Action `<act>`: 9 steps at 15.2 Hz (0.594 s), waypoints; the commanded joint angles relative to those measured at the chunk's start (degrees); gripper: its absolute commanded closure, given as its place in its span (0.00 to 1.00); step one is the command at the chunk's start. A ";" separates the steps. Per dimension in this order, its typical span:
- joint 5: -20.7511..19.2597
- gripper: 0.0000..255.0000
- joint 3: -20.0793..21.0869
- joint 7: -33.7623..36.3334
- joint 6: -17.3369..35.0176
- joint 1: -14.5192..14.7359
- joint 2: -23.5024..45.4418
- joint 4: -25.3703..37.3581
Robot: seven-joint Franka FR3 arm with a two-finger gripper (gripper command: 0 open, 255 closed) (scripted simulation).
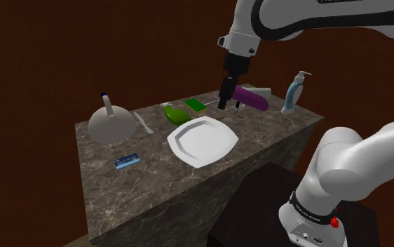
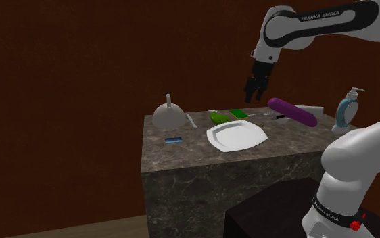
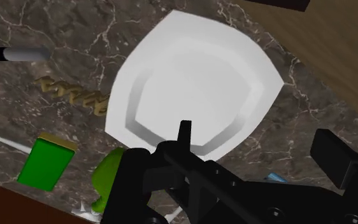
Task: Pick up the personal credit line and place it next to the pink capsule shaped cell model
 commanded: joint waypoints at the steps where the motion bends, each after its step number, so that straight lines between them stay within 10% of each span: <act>1: 0.88 0.00 -0.75 -3.56 5.45 1.35 2.59 -1.48; 9: 6.71 0.00 -3.88 -18.88 23.34 7.90 16.18 -1.71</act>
